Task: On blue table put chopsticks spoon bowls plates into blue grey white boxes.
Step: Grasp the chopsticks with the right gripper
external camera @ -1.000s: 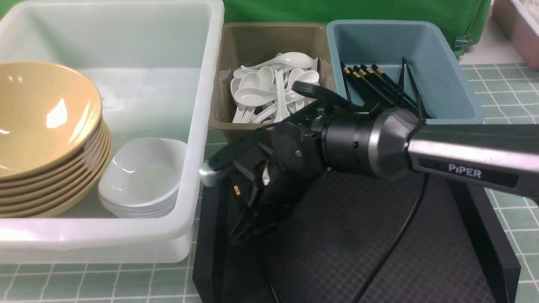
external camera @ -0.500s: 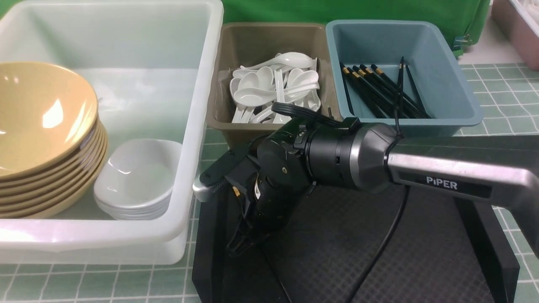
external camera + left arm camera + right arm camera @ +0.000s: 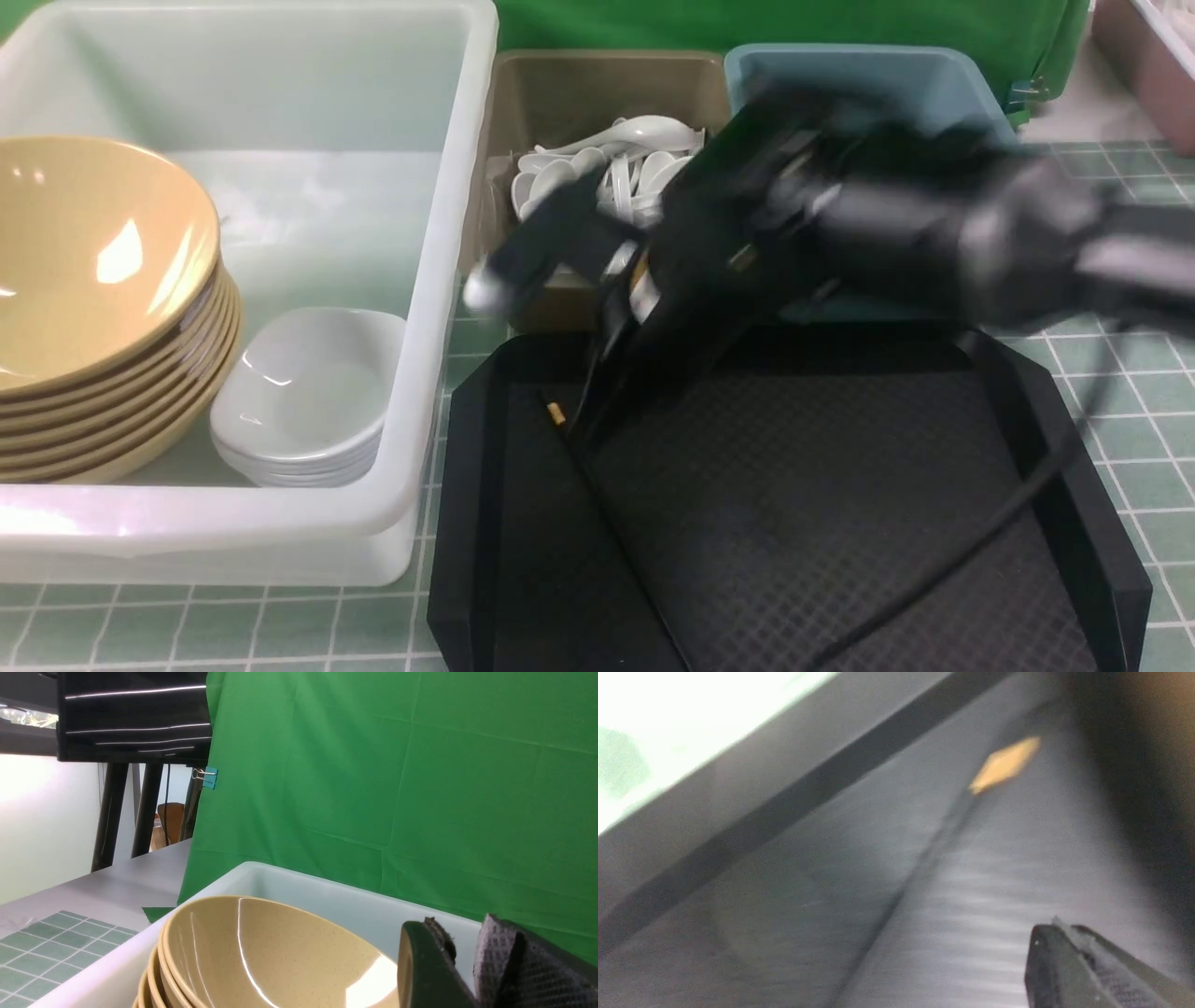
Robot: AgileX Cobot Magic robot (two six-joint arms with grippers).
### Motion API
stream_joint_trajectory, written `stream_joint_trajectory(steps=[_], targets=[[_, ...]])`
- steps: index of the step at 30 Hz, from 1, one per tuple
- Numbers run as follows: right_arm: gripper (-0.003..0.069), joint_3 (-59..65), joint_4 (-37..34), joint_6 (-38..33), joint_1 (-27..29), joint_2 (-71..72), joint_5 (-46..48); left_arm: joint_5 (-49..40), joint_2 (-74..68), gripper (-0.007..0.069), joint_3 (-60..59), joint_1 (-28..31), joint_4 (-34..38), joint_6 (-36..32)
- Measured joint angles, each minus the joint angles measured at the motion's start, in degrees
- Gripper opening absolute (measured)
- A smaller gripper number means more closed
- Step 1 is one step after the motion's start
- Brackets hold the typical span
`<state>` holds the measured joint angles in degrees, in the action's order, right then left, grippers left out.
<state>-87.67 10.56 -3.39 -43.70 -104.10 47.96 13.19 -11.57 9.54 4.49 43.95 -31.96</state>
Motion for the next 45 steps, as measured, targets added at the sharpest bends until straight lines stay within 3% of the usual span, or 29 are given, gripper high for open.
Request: stream_joint_trajectory(steps=[5, 9, 11, 15, 17, 19, 20, 24, 28, 32, 33, 35, 40, 43, 45], targets=[[0.0034, -0.1, 0.0, 3.4, 8.4, 7.6, -5.8, -0.1, 0.0, 0.0130, 0.0, 0.0, 0.0, 0.0], [0.0039, -0.1, -10.6, -1.5, 12.1, 7.0, 0.1, -0.4, 0.0, 0.0130, 0.0, 0.0, 0.0, 0.3], [0.0068, 0.0, -18.0, -5.8, 11.7, 3.1, 7.1, -0.7, 0.0, 0.0130, 0.0, 0.0, 0.0, 0.5], [0.0153, 0.5, -21.8, -8.1, 8.1, -4.2, 8.7, -0.9, 0.0, 0.0130, 0.0, 0.0, 0.0, 0.8], [0.0231, 0.5, -21.6, -8.9, 4.8, -8.8, 6.9, -1.1, 0.0, 0.0130, 0.0, 0.0, 0.0, 0.9], [0.0247, 0.5, -21.1, -8.9, 3.8, -10.0, 6.3, -1.1, 0.0, 0.0130, 0.0, 0.0, 0.0, 0.9], [0.0286, 0.5, -18.9, -8.5, 2.2, -12.0, 5.0, -1.1, 0.0, 0.0130, 0.0, 0.0, 0.0, 0.9], [0.0318, 0.0, -11.9, -4.3, 0.6, -15.0, 3.5, -1.1, 0.0, 0.0130, 0.0, 0.0, 0.0, 1.0], [0.0293, -0.7, -10.6, -3.2, 0.6, -15.7, 3.9, -1.2, 0.0, 0.0130, 0.0, 0.0, 0.0, 1.2], [0.0189, -0.8, -10.1, -4.0, 0.6, -15.7, 4.0, -1.2, 0.0, 0.0130, 0.0, 0.0, 0.0, 1.3], [0.0127, -0.8, -10.0, -4.5, 0.6, -15.5, 4.2, -1.2, 0.0, 0.0130, 0.0, 0.0, 0.0, 1.3], [0.0069, -0.7, -9.8, -5.4, 0.6, -14.7, 5.1, -1.2, 0.0, 0.0130, 0.0, 0.0, 0.0, 1.4], [0.0067, 0.0, -5.6, -6.4, 1.2, -6.9, 7.4, -1.0, 0.0, 0.0130, -0.1, 0.0, 0.0, 1.5], [0.0067, 0.0, -3.4, -6.0, 2.8, -1.2, 3.9, -0.8, 0.0, 0.0130, -0.1, 0.0, 0.0, 1.5], [0.0067, 0.0, -1.2, -5.3, 6.7, 4.9, -4.1, -0.8, 0.0, 0.0130, -0.1, 0.0, 0.0, 1.5]])
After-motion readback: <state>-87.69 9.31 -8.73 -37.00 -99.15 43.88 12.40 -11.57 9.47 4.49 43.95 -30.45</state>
